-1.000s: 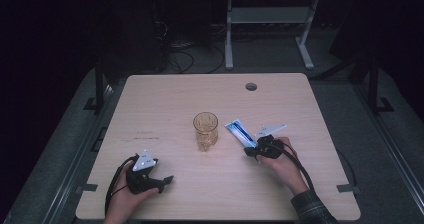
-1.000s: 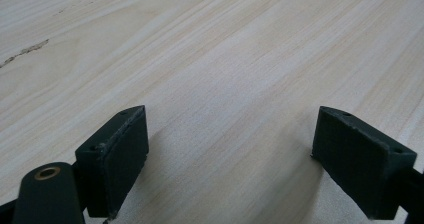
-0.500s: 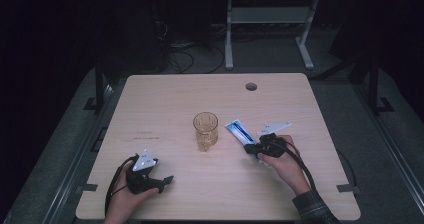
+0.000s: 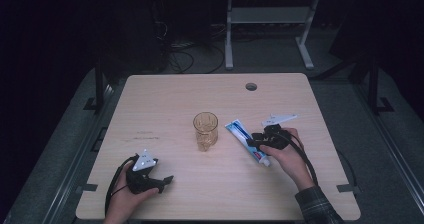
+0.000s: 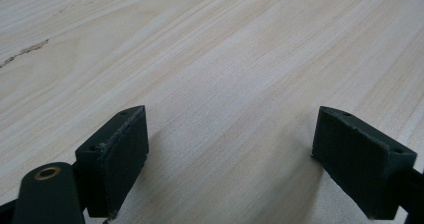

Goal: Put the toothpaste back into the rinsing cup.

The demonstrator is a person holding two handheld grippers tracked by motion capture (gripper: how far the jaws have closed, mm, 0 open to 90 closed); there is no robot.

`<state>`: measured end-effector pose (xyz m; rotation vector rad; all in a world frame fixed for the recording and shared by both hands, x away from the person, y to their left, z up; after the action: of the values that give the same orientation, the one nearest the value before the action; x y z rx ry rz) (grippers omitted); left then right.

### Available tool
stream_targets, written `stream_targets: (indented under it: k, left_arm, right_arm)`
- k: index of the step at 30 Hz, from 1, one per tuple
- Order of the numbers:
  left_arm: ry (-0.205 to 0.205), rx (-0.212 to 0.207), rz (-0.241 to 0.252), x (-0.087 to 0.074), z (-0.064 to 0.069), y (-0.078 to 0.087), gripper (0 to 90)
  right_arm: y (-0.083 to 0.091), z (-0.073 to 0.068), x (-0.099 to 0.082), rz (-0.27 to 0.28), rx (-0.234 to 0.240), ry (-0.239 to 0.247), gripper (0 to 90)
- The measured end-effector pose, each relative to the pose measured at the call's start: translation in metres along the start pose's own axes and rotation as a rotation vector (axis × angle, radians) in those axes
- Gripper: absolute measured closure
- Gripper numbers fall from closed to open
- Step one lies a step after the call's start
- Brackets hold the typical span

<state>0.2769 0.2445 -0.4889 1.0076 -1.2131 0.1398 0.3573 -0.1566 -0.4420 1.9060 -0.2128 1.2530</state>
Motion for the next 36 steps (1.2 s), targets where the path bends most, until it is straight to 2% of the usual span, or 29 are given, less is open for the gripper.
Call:
stream_targets:
  k: [5,8,12,25,28,36]
  left_arm:
    - [0.000,0.000,0.000,0.000,0.000,0.000,14.2]
    - [0.001,0.000,0.000,0.000,0.000,0.000,14.2]
    - [0.001,0.000,0.000,0.000,0.000,0.000,14.2]
    - [0.001,0.000,0.000,0.000,0.000,0.000,14.2]
    - [0.001,0.000,0.000,0.000,0.000,0.000,14.2]
    - [0.001,0.000,0.000,0.000,0.000,0.000,14.2]
  right_arm:
    - [-0.008,0.004,0.004,-0.021,-0.028,-0.006,50.3]
    - [-0.015,0.006,0.005,-0.024,-0.029,-0.016,48.7]
    - [-0.025,0.008,0.005,-0.056,-0.042,-0.017,44.5]
    - [-0.051,0.009,0.008,-0.098,-0.077,-0.004,41.0]
    - [-0.057,0.010,0.007,-0.116,-0.104,0.006,40.3]
    - [-0.066,0.011,0.001,-0.158,-0.122,0.021,39.8]
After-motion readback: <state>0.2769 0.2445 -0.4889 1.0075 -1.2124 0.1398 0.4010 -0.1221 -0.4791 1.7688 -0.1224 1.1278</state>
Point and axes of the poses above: each handheld gripper's, and its own axes: y roughly backward along the jaws, x roughly out of its top, z roughly to its right, the point moved 2 cm from there along -y, roughly forward along the jaws, and after that the axes turned 9 degrees about z, right-handed, at the moved point
